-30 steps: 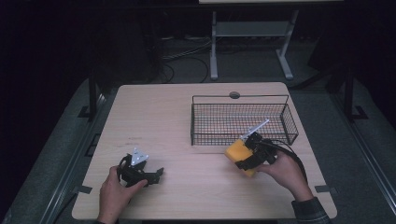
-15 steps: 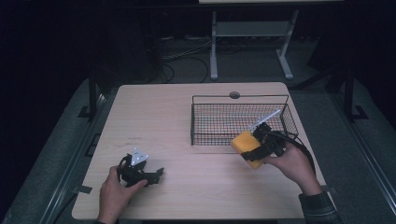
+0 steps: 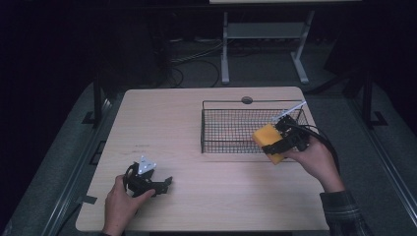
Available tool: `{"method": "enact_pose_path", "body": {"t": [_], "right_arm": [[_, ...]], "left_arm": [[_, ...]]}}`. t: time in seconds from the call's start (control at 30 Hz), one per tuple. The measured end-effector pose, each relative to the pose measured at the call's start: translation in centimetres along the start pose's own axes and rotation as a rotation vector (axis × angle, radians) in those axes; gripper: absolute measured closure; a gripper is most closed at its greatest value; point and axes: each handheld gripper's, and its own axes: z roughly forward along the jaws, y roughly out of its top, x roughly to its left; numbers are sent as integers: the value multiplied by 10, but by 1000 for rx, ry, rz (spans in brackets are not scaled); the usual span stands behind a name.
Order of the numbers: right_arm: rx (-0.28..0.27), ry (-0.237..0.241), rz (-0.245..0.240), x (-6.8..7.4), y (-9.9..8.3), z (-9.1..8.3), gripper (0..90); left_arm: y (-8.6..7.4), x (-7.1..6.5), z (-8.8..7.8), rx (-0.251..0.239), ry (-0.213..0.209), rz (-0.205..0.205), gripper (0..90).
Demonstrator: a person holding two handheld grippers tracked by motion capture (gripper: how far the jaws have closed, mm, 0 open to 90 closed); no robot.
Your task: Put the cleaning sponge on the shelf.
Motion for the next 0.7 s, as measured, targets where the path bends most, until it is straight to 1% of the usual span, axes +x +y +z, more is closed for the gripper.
{"method": "enact_pose_path", "body": {"t": [0.07, 0.1, 0.13, 0.17, 0.2, 0.23, 0.43, 0.47, 0.53, 0.63, 0.67, 0.7], "right_arm": [[-1, -11, 17, -8, 3, 0, 231], [-1, -11, 17, -8, 3, 0, 231], [-1, -21, 26, -13, 4, 0, 231], [-1, -21, 26, -13, 4, 0, 231], [-5, -30, 38, -19, 6, 0, 231], [-5, -30, 38, -19, 6, 0, 231], [-11, -59, 92, -38, 10, 0, 231], [-12, -68, 105, -43, 12, 0, 231], [-11, -70, 110, -45, 12, 1, 231], [-11, -81, 127, -53, 14, 2, 231], [-7, -87, 139, -57, 15, 3, 231], [-7, -87, 139, -57, 15, 3, 231]], "left_arm": [[0, 0, 0, -2, -1, -5, 133], [0, 0, 0, -2, -1, -5, 133], [0, 0, 0, -2, -1, -5, 133], [0, 0, 0, -2, -1, -4, 133], [0, 0, 0, -1, -2, -4, 133], [0, 0, 0, -1, -1, 0, 133], [0, 0, 0, 0, -1, -2, 133], [0, 0, 0, 0, -2, -2, 133], [0, 0, 0, 1, -1, -2, 133], [0, 0, 0, 0, -1, -2, 133], [0, 0, 0, 0, -1, -2, 133], [0, 0, 0, 0, -1, -2, 133]]}}
